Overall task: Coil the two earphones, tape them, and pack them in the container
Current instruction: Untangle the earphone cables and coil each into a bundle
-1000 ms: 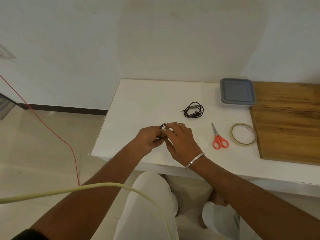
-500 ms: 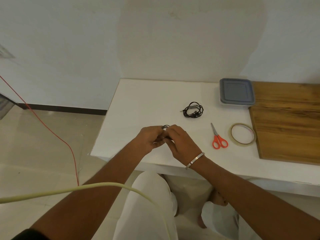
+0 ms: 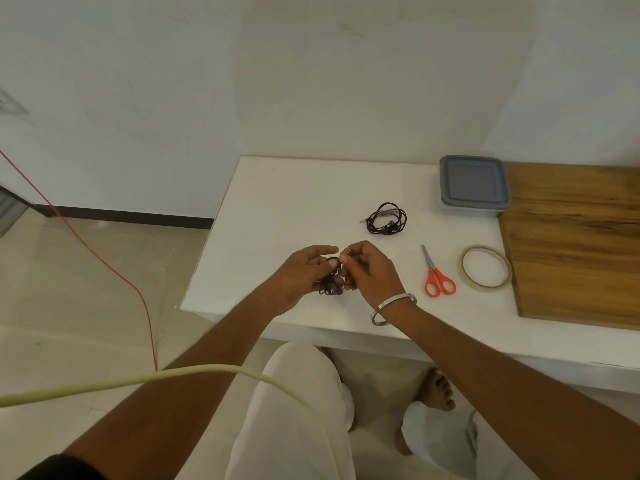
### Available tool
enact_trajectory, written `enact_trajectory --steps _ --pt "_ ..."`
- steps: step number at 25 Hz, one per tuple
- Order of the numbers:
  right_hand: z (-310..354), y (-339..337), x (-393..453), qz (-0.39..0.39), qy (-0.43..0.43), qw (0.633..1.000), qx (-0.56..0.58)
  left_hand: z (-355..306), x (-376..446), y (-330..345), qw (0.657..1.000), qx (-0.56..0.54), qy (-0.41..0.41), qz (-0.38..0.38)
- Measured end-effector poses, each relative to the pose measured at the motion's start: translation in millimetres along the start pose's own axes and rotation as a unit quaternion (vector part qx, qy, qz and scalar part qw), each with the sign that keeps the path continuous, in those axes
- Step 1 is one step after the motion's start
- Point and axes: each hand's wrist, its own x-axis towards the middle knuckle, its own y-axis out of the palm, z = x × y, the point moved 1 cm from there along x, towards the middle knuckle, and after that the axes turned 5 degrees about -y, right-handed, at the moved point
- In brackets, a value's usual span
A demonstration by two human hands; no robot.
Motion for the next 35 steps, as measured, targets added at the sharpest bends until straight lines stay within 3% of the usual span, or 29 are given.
enact_trajectory --steps 6,10,14,22,27,32,35 --pt "-6 -4 4 -0.003 0.007 0.997 -0.072 0 -3 -4 0.998 0.039 0.021 0.038" --pt "-7 -4 5 0.046 0.082 0.995 0.027 -1 -6 -6 0.997 0.020 0.024 0.064" --pt "-3 -7 3 0.103 0.079 0.990 0.059 -3 -9 -7 0.995 0.008 0.007 0.095" --pt "-4 0 -5 0.020 0.058 0.998 0.012 -3 -11 4 0.994 0.041 0.003 0.097" --pt "-6 -3 -4 0.030 -0.003 0.997 -0.065 -1 -9 7 0.995 0.093 0.020 0.036" --pt "-8 -5 -4 0.140 -0.091 0.972 -0.166 1 -10 8 0.994 0.108 -0.007 0.012" --pt "-12 -2 -3 0.167 -0.118 0.955 -0.216 0 -7 6 0.989 0.145 -0.010 0.002"
